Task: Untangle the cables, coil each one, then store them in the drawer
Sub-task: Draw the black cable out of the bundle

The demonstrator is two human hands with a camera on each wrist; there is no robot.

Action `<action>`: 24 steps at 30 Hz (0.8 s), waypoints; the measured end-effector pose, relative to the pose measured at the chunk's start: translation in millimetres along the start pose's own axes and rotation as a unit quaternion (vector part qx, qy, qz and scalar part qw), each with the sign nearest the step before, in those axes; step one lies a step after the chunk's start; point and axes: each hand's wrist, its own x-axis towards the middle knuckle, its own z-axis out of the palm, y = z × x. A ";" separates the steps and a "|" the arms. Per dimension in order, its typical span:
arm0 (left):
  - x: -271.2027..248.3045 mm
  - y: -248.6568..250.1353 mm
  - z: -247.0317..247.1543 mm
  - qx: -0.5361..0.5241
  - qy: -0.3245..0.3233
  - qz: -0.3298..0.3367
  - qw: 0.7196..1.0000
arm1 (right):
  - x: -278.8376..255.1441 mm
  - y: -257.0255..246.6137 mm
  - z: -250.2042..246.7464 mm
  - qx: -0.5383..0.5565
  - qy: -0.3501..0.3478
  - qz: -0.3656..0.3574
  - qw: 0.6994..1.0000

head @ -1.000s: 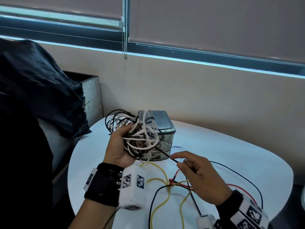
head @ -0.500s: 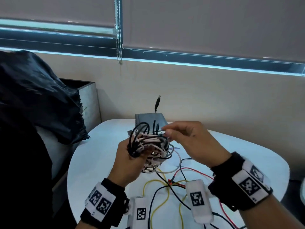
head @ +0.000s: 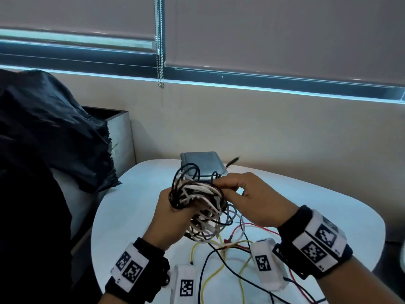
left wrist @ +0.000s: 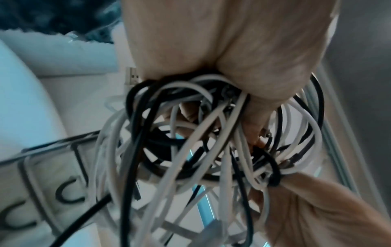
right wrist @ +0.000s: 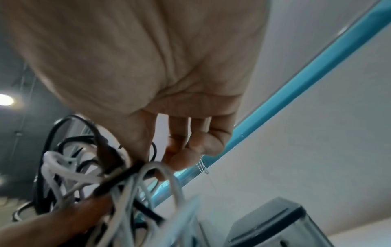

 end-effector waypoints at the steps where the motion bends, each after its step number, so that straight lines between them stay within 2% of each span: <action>1: -0.2 -2.7 0.3 -0.022 0.009 -0.029 0.999 | 0.3 0.6 -1.0 -0.036 -0.009 -0.005 0.999; 4: -1.4 -10.6 1.0 -0.104 0.026 -0.103 0.989 | 1.0 4.5 0.4 -0.080 0.020 -0.018 0.996; 8: -2.0 -8.4 -0.7 -0.158 -0.012 -0.137 0.978 | 0.8 11.4 7.4 0.047 0.079 -0.007 0.996; 10: -2.4 -5.1 -1.6 -0.159 -0.023 -0.142 0.977 | 0.4 14.7 10.3 0.064 0.086 0.006 0.994; 15: -1.7 -3.8 -10.3 -0.202 -0.037 -0.175 0.963 | -3.4 18.6 9.0 0.048 -0.018 0.017 0.999; 16: -1.1 -3.2 -11.7 -0.204 -0.036 -0.179 0.962 | -3.5 17.2 8.1 0.044 -0.021 0.011 0.999; 18: -0.2 -1.7 -12.0 -0.192 -0.042 -0.178 0.964 | -1.1 15.4 9.1 0.082 0.039 0.008 0.996; 21: 1.0 1.4 -6.3 -0.180 -0.048 -0.174 0.967 | 5.3 14.5 12.2 0.248 0.167 0.046 0.953; 22: 1.1 2.3 -4.2 -0.181 -0.049 -0.172 0.967 | 7.2 12.6 12.9 0.288 0.175 0.066 0.939; 24: 1.3 3.3 -1.5 -0.185 -0.049 -0.166 0.967 | 10.8 9.8 14.0 0.308 0.167 0.101 0.931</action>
